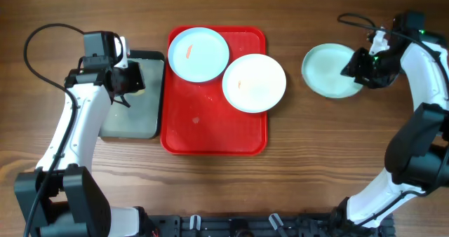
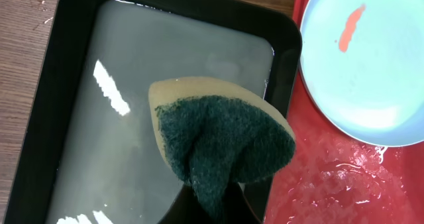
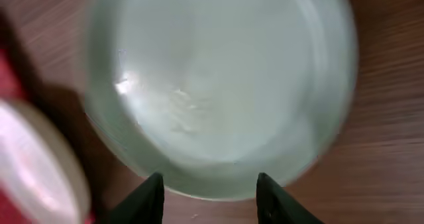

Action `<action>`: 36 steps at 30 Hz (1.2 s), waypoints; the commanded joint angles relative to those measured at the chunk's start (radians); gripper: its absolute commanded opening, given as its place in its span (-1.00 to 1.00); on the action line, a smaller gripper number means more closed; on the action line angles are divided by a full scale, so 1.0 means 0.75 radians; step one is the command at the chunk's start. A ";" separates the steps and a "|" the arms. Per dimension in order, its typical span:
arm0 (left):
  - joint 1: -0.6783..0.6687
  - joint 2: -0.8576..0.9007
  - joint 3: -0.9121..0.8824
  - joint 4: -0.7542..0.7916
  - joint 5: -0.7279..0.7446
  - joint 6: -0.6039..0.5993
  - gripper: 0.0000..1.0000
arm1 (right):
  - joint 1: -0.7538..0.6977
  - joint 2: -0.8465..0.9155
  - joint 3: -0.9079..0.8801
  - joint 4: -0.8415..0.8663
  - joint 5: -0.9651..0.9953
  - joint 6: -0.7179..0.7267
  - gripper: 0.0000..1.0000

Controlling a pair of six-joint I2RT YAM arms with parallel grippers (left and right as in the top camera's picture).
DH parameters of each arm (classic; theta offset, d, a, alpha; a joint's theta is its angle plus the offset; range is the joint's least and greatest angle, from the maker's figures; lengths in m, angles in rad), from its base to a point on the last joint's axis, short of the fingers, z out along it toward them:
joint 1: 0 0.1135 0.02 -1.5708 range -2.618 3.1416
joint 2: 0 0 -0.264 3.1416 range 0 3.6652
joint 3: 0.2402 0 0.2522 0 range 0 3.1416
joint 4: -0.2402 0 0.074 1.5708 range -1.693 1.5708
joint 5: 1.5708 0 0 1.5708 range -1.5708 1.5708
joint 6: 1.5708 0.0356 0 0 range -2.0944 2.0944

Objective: Clean dirty plates on tray and stack at the side
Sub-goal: 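Set the light-blue plate on the table right of the tray, release, then move right gripper back to the white plate on the red tray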

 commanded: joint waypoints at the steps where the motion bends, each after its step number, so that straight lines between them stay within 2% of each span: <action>1: -0.006 0.010 -0.008 0.003 -0.017 0.020 -0.92 | 0.053 -0.030 0.050 -0.113 -0.208 -0.080 -0.06; 8: -0.006 0.010 -0.008 0.002 -0.017 0.014 -0.92 | 0.272 -0.038 0.001 -0.299 -0.169 -0.102 0.01; 16: -0.006 0.010 -0.008 0.003 -0.017 0.015 -0.92 | 0.581 -0.038 -0.201 -0.293 -0.142 -0.100 0.00; 25: -0.006 0.010 -0.008 0.003 -0.017 0.015 -0.92 | 0.814 -0.038 -0.423 -0.022 -0.023 0.076 -0.02; 30: -0.006 0.010 -0.008 0.008 -0.017 0.015 -0.92 | 0.910 -0.038 -0.454 0.101 -0.032 0.087 -0.19; 36: -0.006 0.010 -0.008 0.007 -0.017 0.014 -0.92 | 0.917 -0.079 -0.431 0.162 -0.008 0.148 -0.19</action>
